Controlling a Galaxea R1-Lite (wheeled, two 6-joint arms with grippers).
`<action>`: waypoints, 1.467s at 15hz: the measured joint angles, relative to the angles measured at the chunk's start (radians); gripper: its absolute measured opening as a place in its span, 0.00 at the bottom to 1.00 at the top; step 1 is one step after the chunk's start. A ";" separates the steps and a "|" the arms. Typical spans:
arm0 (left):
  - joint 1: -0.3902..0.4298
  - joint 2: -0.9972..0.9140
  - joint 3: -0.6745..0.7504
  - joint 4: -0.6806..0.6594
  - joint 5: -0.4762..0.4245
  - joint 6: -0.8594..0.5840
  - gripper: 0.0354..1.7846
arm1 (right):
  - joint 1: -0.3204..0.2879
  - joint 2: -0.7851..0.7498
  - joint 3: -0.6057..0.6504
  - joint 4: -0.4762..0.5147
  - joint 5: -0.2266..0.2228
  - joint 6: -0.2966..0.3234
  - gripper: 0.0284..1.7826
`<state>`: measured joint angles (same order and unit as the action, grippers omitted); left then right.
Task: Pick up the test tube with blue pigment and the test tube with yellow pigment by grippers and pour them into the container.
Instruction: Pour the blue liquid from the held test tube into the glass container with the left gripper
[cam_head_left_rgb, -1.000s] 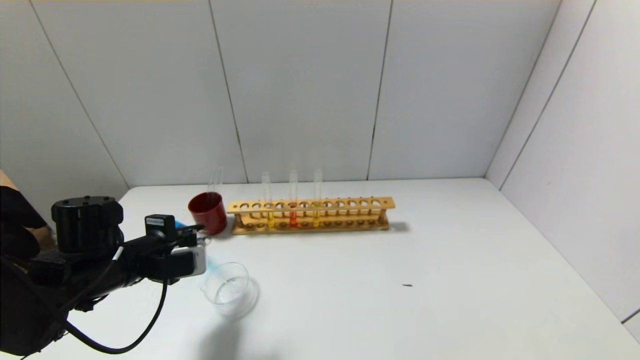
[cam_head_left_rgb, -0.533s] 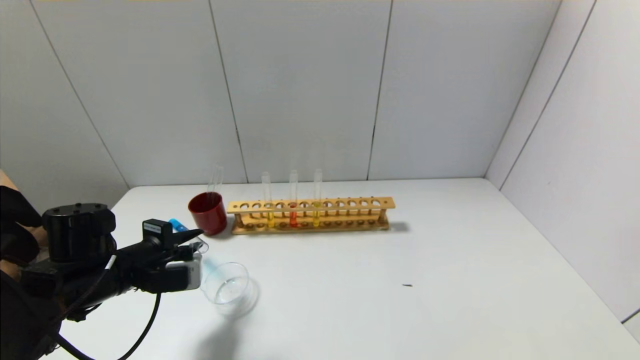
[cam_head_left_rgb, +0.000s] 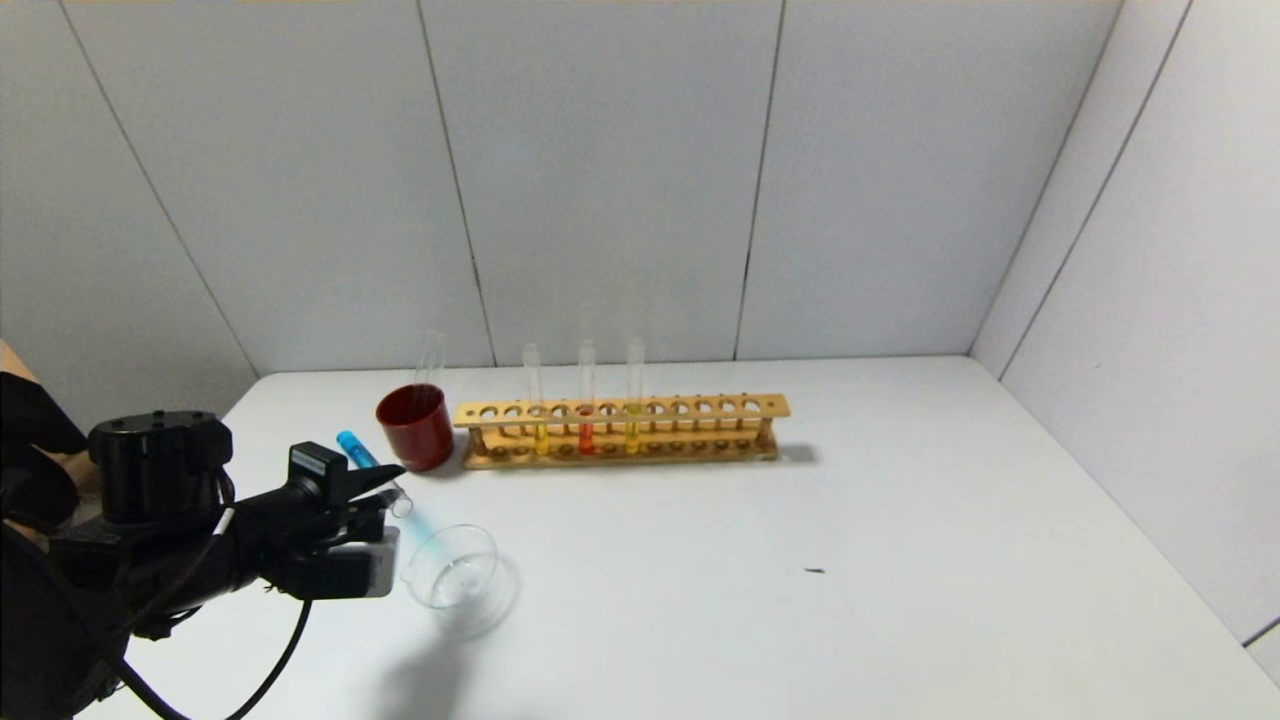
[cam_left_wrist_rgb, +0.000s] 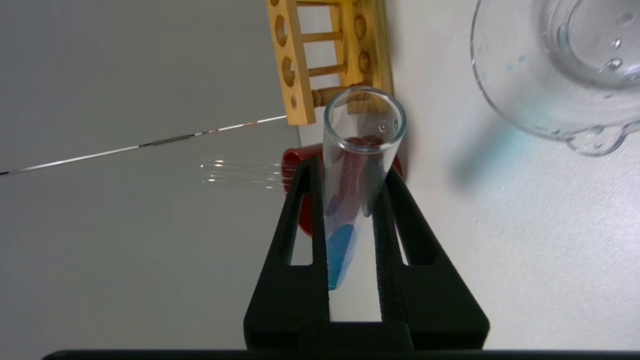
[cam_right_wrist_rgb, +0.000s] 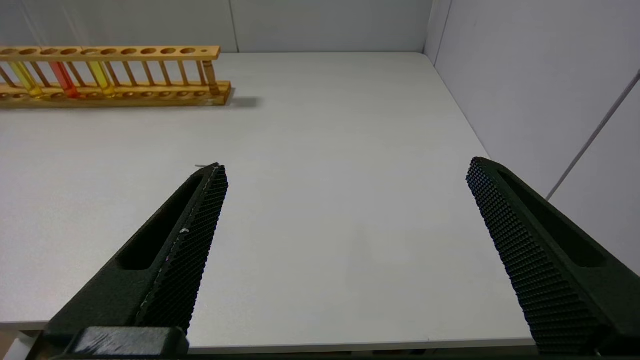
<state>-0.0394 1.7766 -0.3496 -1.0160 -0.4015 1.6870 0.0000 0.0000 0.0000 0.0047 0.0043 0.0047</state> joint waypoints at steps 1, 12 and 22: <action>0.011 0.003 -0.001 0.000 -0.004 0.036 0.16 | 0.000 0.000 0.000 0.000 0.000 0.000 0.98; -0.004 0.077 -0.051 -0.005 -0.020 0.162 0.16 | 0.000 0.000 0.000 0.000 0.000 0.000 0.98; -0.009 0.138 -0.089 -0.005 -0.027 0.254 0.16 | 0.000 0.000 0.000 0.000 0.000 0.000 0.98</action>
<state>-0.0481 1.9147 -0.4387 -1.0213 -0.4289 1.9406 0.0000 0.0000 0.0000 0.0043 0.0043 0.0047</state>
